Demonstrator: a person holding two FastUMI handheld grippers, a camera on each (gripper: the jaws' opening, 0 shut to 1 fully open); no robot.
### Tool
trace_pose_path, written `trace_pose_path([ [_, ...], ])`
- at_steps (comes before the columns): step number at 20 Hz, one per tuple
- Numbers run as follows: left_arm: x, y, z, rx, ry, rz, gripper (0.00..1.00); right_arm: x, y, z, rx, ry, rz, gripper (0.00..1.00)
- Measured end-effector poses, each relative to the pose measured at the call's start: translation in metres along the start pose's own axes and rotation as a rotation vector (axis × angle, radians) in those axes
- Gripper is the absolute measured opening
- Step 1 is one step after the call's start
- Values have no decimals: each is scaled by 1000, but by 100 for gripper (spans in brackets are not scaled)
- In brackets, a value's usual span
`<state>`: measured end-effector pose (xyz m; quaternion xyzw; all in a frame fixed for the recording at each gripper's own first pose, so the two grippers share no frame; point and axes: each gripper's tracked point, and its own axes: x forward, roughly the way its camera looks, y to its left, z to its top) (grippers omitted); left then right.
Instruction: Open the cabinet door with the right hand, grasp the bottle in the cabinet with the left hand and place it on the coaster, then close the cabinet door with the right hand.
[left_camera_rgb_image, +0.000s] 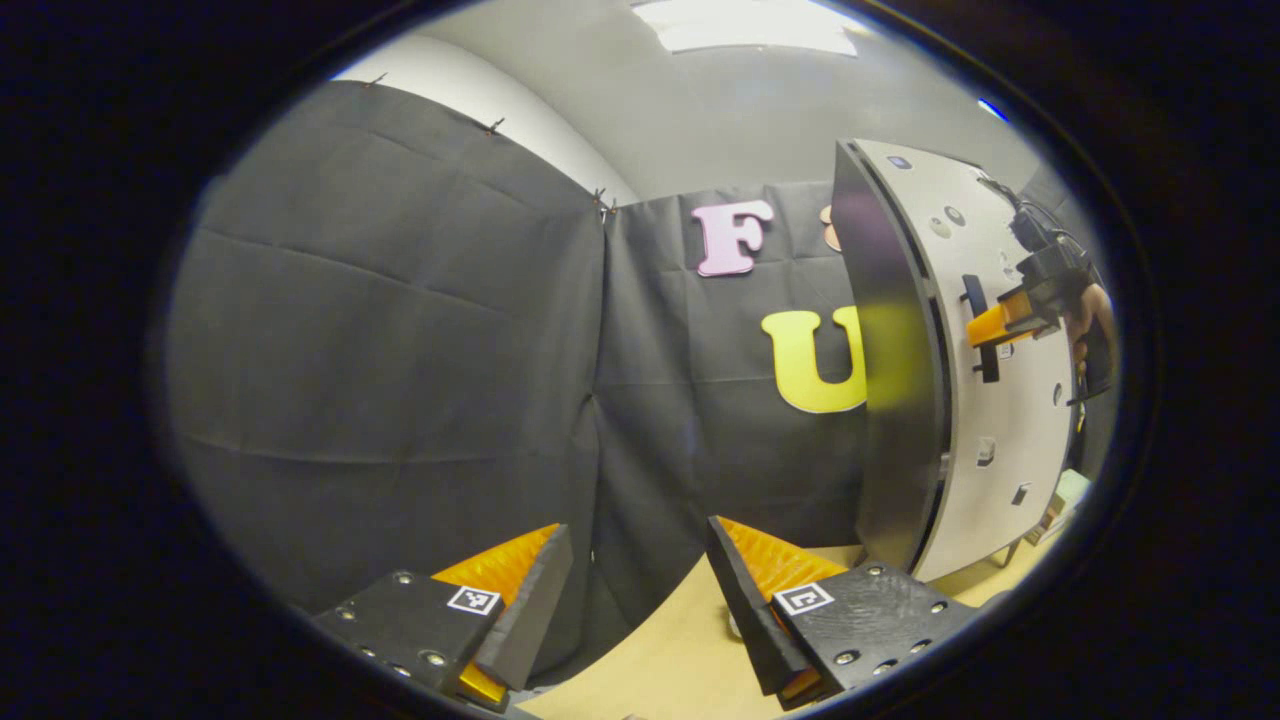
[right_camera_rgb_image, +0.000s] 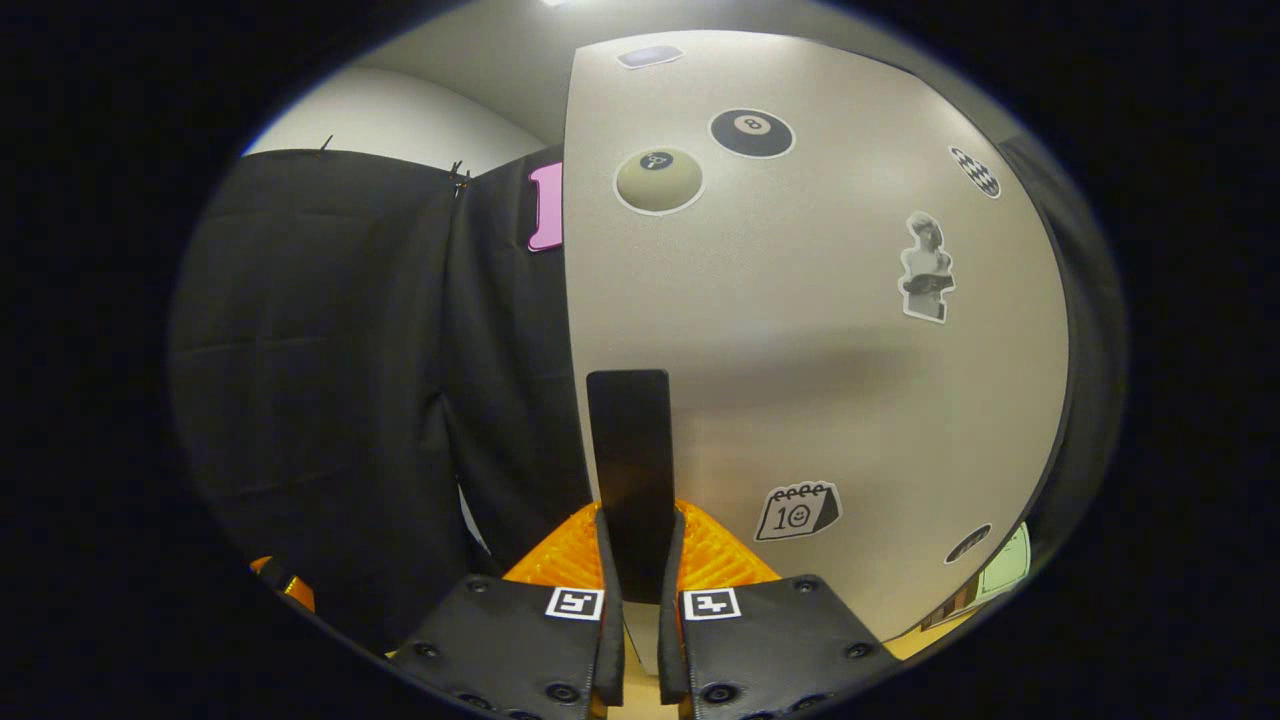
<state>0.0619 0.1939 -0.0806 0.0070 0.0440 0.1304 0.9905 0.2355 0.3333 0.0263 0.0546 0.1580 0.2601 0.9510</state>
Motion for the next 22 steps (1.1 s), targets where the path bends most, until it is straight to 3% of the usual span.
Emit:
trace_pose_path([
  [7,6,-51,13,2,-9,-99,82,-32,6,-2,47,33,123,12],
  [22,-43,-189,51,-3,-65,-143,83,-71,-16,-10,35,93,410,15],
])
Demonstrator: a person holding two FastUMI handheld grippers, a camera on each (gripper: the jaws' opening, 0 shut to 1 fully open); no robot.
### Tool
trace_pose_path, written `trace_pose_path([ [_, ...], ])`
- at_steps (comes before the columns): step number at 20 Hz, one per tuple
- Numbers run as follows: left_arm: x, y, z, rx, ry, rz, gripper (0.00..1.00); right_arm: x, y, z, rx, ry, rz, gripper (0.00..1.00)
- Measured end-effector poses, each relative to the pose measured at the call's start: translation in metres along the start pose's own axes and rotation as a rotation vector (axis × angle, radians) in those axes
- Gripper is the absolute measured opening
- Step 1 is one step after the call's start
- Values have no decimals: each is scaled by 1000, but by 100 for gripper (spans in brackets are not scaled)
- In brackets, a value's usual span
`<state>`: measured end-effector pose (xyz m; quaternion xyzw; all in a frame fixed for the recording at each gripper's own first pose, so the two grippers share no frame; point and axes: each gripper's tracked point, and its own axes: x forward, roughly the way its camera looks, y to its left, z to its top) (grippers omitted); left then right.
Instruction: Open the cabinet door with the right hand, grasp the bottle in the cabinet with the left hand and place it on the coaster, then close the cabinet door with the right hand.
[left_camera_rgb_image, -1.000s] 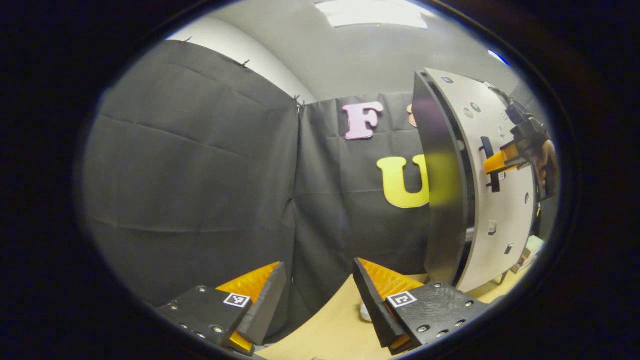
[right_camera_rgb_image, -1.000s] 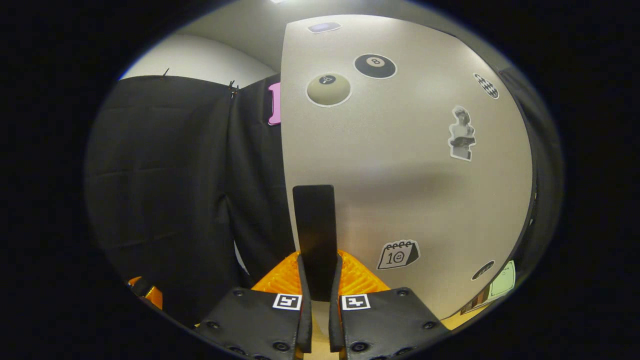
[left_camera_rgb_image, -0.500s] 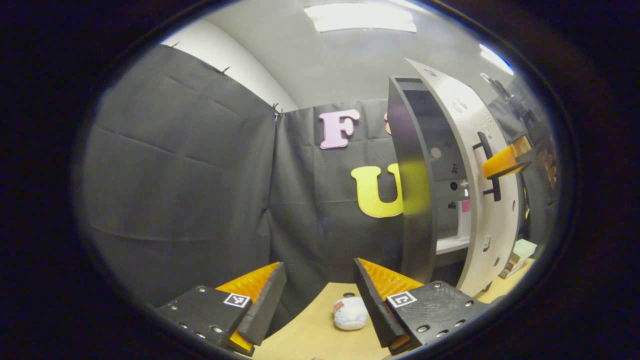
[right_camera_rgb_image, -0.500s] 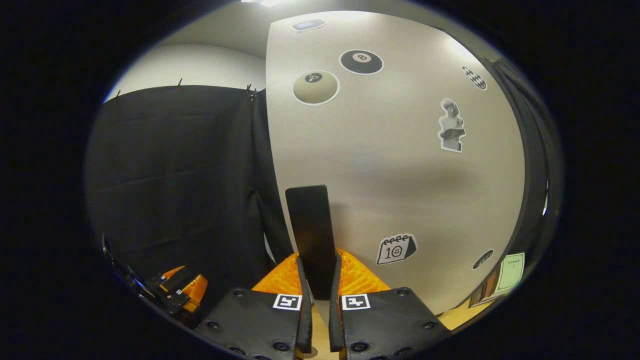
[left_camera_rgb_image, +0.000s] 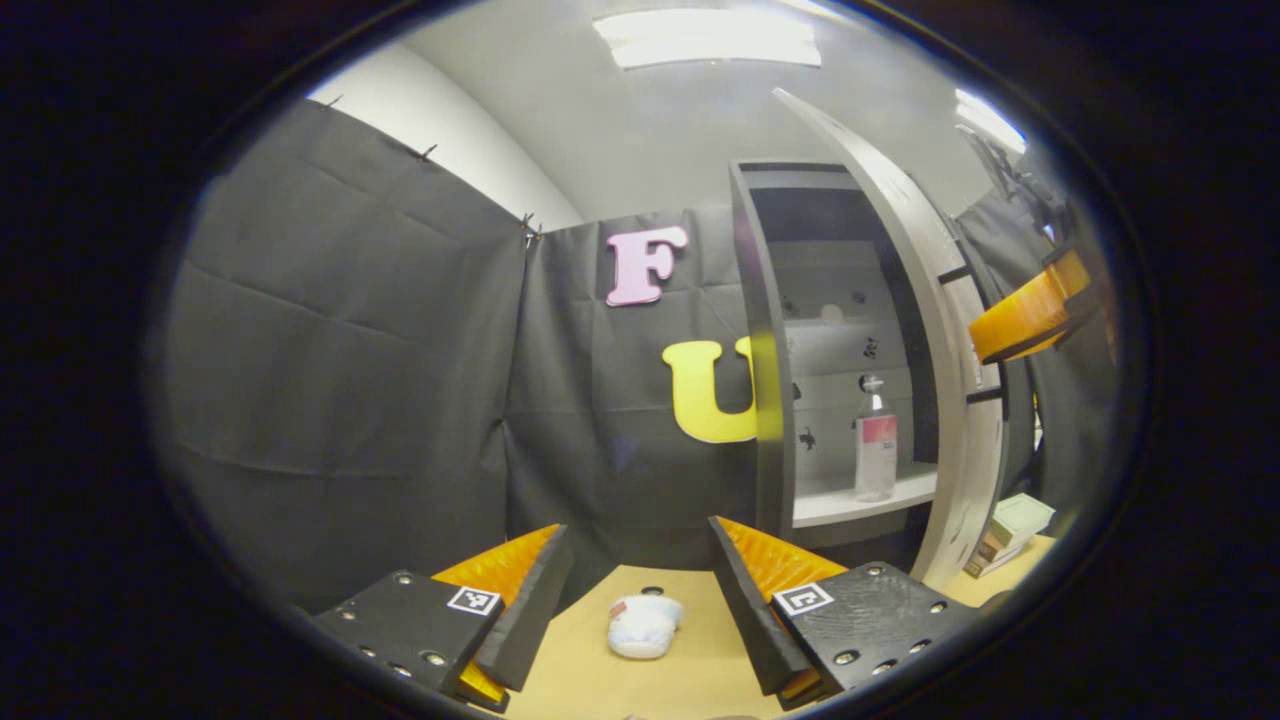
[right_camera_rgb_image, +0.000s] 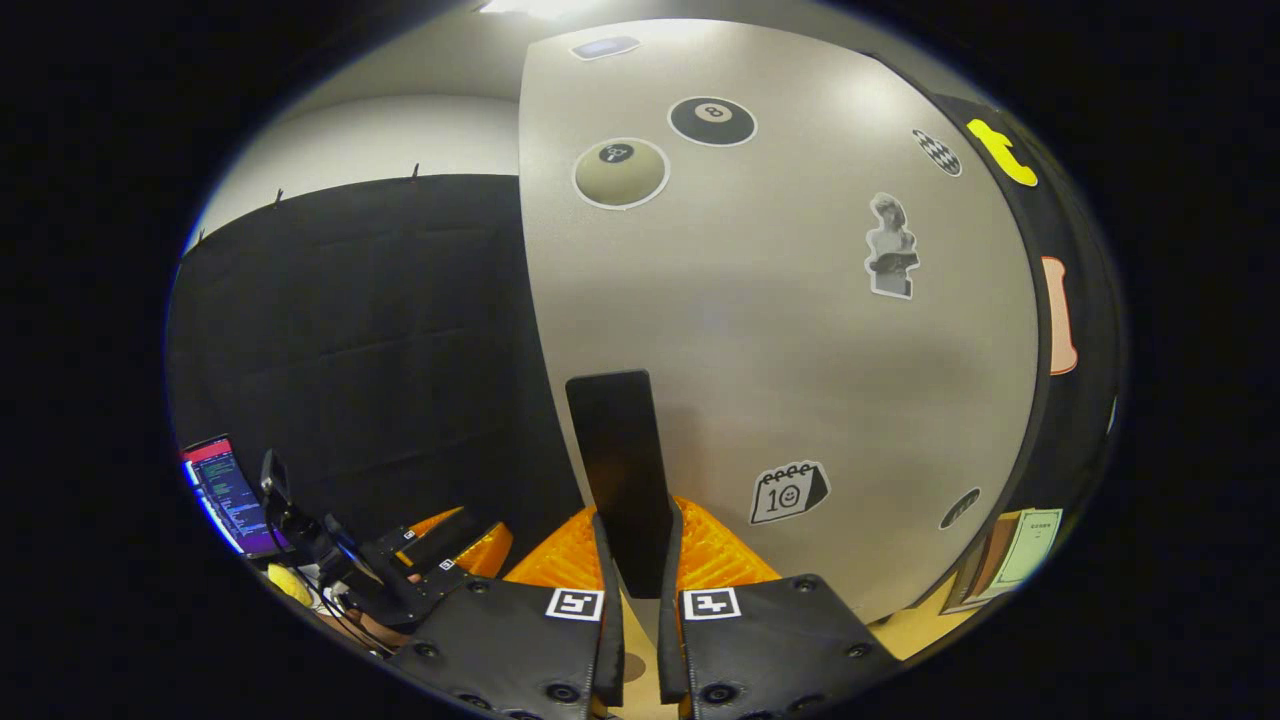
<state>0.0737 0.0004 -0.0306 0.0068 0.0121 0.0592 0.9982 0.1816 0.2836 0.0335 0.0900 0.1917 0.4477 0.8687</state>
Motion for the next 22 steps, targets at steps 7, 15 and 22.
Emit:
trace_pose_path([
  [7,-10,-51,8,-20,3,-23,83,-13,-6,-2,8,-1,71,12],
  [15,-21,-103,21,7,-15,-59,82,-25,-16,-4,-4,-23,94,15],
  [22,-22,-157,23,-1,-19,-114,82,-30,-30,-3,3,-46,46,14],
])
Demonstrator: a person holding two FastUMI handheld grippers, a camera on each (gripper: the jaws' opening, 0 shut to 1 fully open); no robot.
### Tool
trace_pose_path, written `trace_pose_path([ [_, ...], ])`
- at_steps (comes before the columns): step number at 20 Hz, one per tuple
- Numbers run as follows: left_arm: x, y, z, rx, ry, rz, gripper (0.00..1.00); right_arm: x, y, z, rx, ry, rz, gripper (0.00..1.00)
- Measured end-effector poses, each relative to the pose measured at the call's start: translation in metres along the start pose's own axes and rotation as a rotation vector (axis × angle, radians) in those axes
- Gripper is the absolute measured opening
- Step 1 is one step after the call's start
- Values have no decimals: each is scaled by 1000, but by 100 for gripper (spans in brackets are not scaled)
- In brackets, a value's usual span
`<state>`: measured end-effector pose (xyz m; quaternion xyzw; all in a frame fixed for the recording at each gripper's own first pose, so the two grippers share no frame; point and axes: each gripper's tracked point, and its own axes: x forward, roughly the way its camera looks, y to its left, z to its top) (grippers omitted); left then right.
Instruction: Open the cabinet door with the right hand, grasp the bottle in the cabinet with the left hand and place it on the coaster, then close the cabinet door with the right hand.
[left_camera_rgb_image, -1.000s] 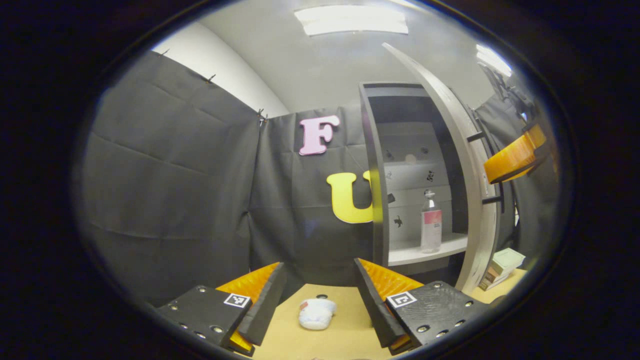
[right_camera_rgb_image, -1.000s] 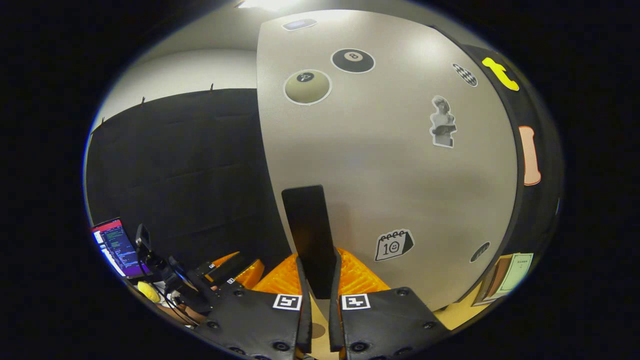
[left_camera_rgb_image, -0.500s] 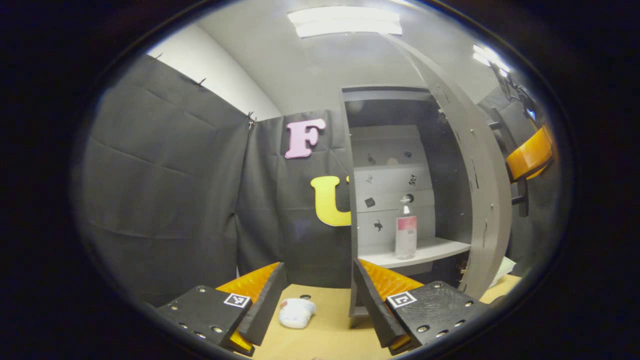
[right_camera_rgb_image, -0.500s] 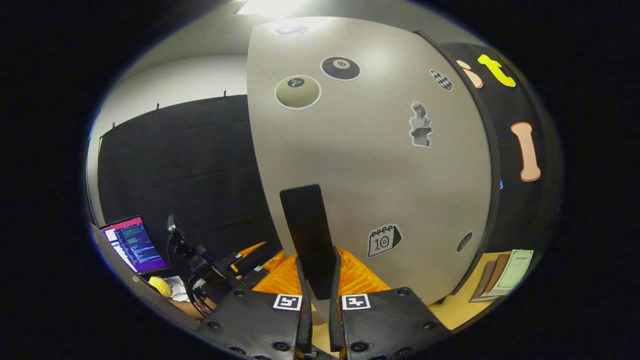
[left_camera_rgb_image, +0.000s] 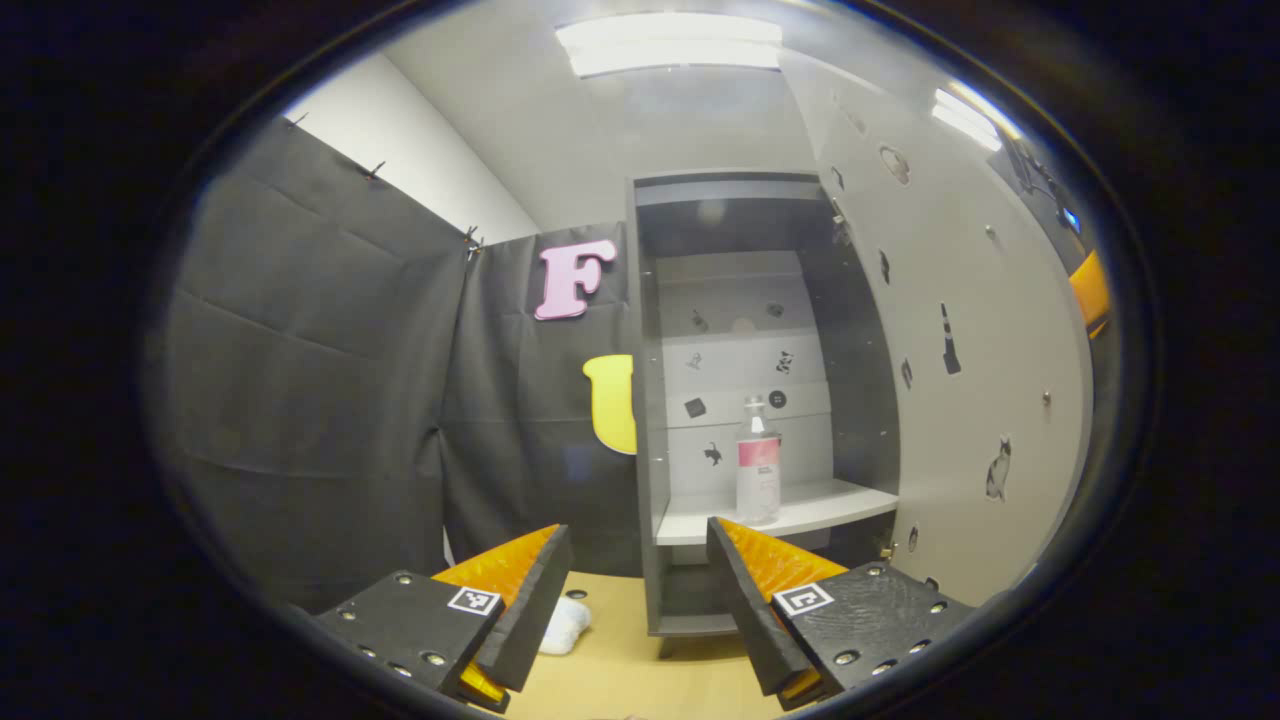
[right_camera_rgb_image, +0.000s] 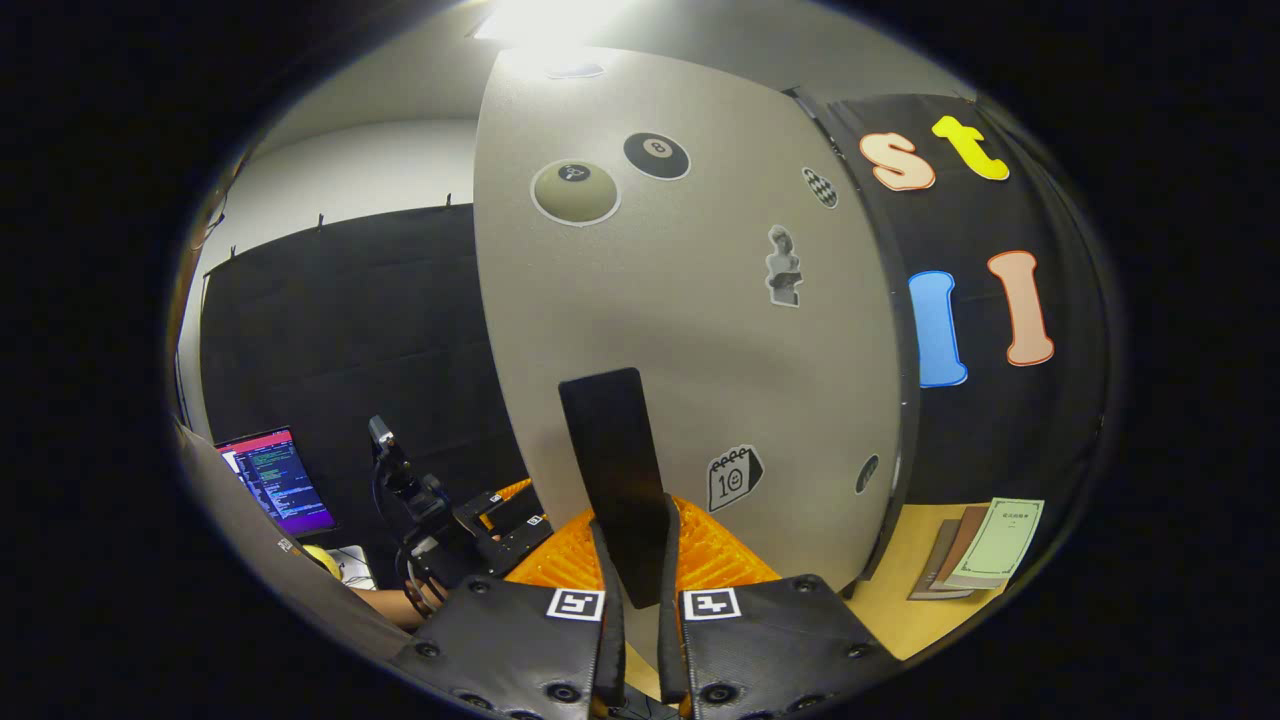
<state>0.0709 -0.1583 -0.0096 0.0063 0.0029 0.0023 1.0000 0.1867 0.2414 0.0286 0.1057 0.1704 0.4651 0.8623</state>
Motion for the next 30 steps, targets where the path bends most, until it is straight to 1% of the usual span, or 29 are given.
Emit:
trace_pose_path([
  [2,1,-20,0,0,-1,-20,82,-1,-3,2,5,-17,-30,14],
  [5,2,-45,0,-13,4,-53,82,-21,-8,5,22,-38,-75,14],
  [7,-1,-58,3,-15,-1,-69,82,-26,-15,4,29,-53,-113,14],
  [10,-8,-68,3,-5,-6,-77,84,-31,-32,6,29,-76,-207,14],
  [11,-10,-69,3,-4,-5,-77,82,-33,-42,7,25,-87,-250,14],
  [12,-11,-71,4,-5,-4,-76,82,-33,-47,7,25,-93,-272,14],
  [14,-17,-73,2,-12,1,-75,82,-28,-39,7,46,-96,-243,13],
  [15,-19,-74,3,-15,1,-73,82,-28,-41,9,32,-100,-238,14],
  [16,-23,-75,4,-15,-1,-71,82,-27,-43,9,3,-96,-247,11],
  [17,-26,-74,5,-13,-3,-68,82,-30,-49,10,-25,-90,-263,11],
  [18,-28,-74,6,-10,-4,-66,83,-34,-55,12,-38,-93,-284,14],
  [20,-32,-74,4,-6,-2,-60,82,-34,-58,16,-13,-92,-304,13],
  [22,-35,-74,0,-5,8,-49,82,-36,-50,10,31,-75,-270,14],
  [24,-39,-77,-1,-10,13,-51,83,-45,-47,5,49,-65,-269,23],
  [25,-41,-78,-1,-7,16,-52,82,-54,-55,2,46,-69,-298,29],
  [26,-39,-79,-1,-2,19,-54,83,-62,-62,1,42,-75,-329,36],
  [27,-38,-81,1,2,21,-57,82,-70,-67,0,43,-83,-358,63],
  [28,-36,-85,2,3,23,-65,82,-80,-74,-1,45,-94,-399,75],
  [29,-32,-88,3,4,28,-79,82,-84,-84,-2,42,-104,-437,97],
  [30,-29,-91,1,6,35,-93,82,-91,-93,-3,36,-114,-480,97],
])
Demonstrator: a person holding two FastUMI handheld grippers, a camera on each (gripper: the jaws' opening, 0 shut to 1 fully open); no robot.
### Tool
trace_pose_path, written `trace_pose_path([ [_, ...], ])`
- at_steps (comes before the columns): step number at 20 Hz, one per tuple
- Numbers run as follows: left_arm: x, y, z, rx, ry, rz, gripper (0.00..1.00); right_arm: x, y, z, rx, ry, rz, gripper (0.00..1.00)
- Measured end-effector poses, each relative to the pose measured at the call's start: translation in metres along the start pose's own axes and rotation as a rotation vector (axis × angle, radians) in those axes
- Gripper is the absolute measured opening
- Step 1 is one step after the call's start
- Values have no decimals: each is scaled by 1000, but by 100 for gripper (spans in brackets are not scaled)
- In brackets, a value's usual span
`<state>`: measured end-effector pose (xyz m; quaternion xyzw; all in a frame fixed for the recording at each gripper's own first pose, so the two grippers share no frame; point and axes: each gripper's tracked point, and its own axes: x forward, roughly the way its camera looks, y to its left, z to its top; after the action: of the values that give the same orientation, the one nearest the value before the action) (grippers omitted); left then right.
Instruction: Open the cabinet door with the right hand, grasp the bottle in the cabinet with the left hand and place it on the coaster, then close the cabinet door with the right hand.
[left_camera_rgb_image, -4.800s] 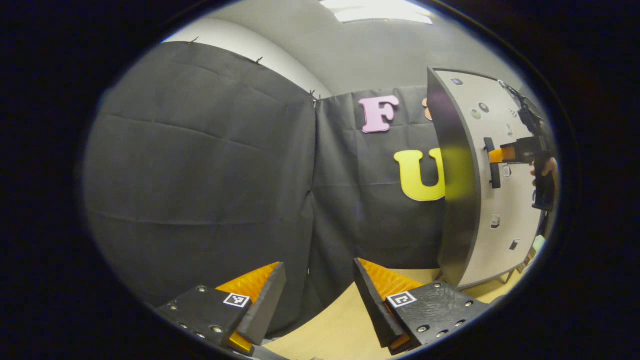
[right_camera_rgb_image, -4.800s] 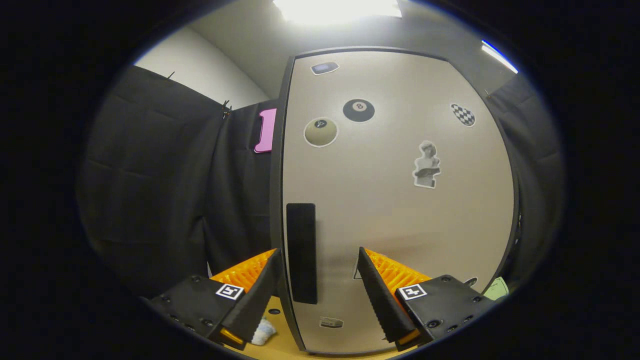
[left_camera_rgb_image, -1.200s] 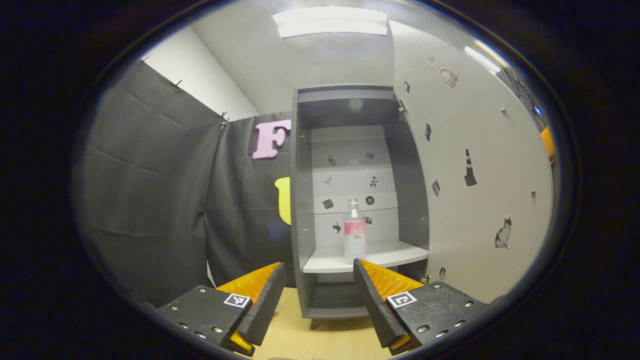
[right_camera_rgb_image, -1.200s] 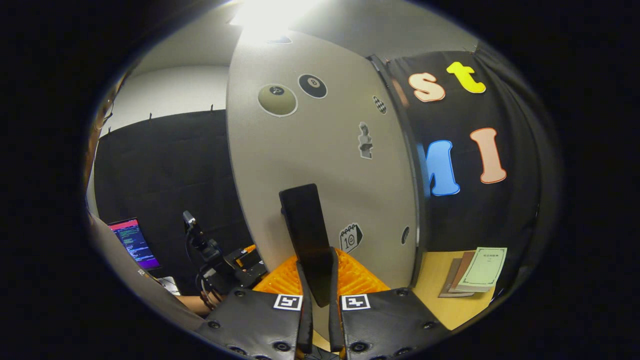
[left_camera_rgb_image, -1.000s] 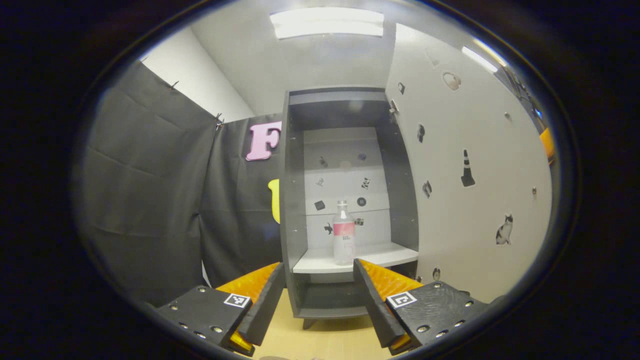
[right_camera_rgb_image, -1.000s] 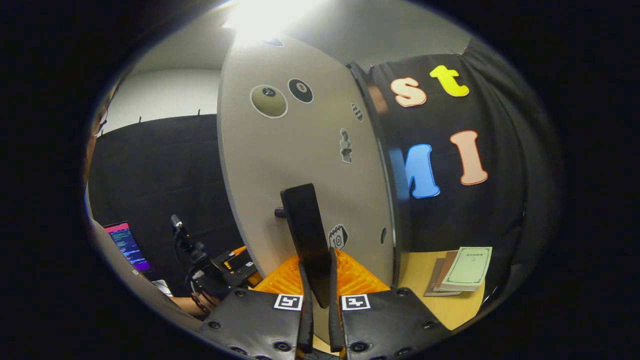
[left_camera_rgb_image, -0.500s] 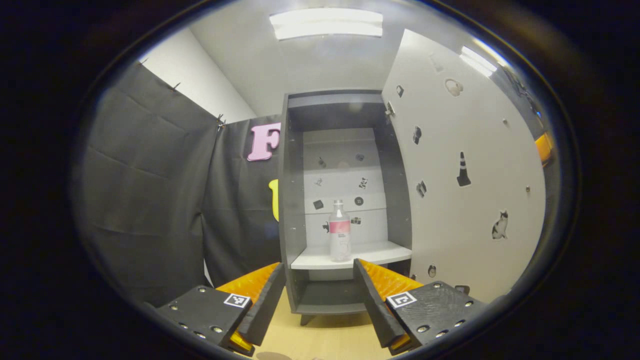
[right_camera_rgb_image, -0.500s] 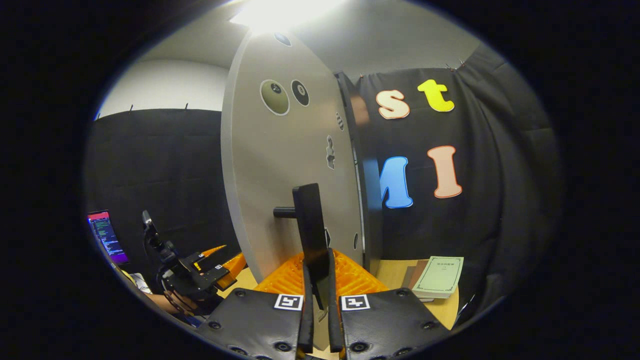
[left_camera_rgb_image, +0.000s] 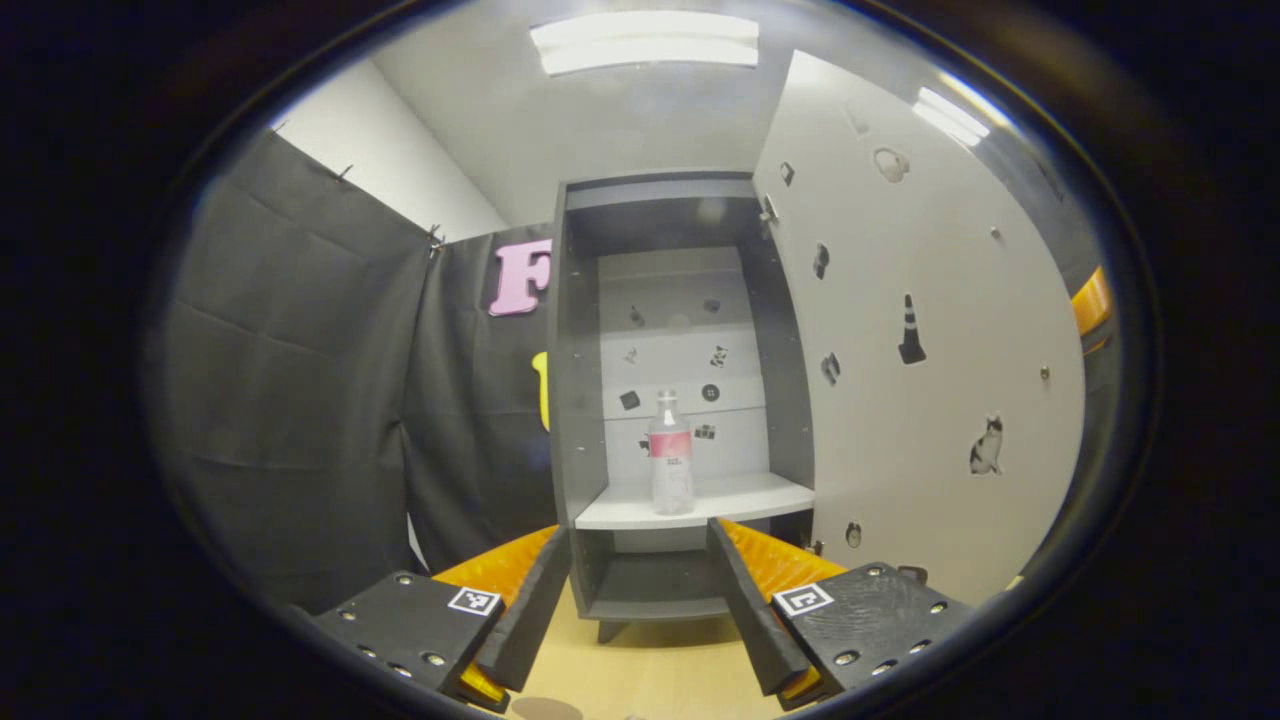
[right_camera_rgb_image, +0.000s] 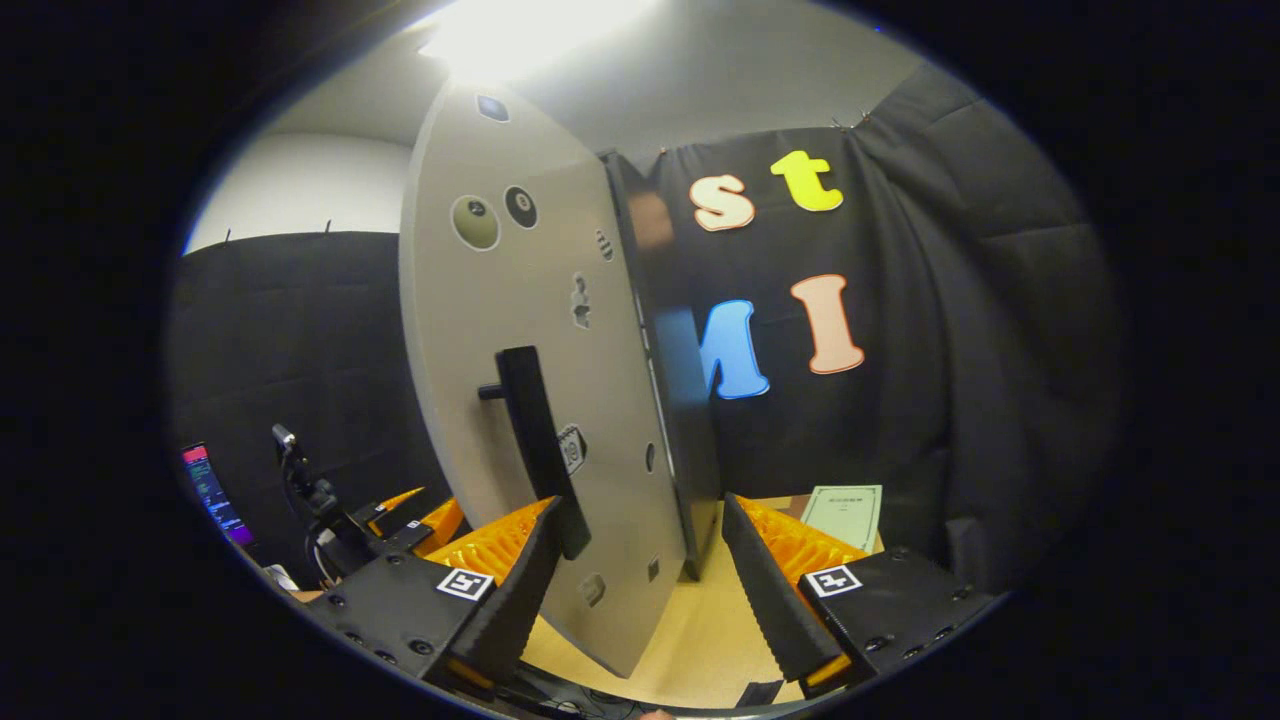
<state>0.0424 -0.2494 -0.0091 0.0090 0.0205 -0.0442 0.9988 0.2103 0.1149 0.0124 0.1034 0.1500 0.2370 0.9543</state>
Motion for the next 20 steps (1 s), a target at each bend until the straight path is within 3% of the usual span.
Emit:
trace_pose_path([
  [6,52,-9,9,-23,20,-104,84,14,-59,-2,-40,-59,-260,98],
  [17,203,-10,6,-107,44,-244,82,16,-109,-25,50,-62,-549,100],
  [20,232,-19,-8,-95,61,-277,82,14,-114,-33,71,-56,-614,95],
])
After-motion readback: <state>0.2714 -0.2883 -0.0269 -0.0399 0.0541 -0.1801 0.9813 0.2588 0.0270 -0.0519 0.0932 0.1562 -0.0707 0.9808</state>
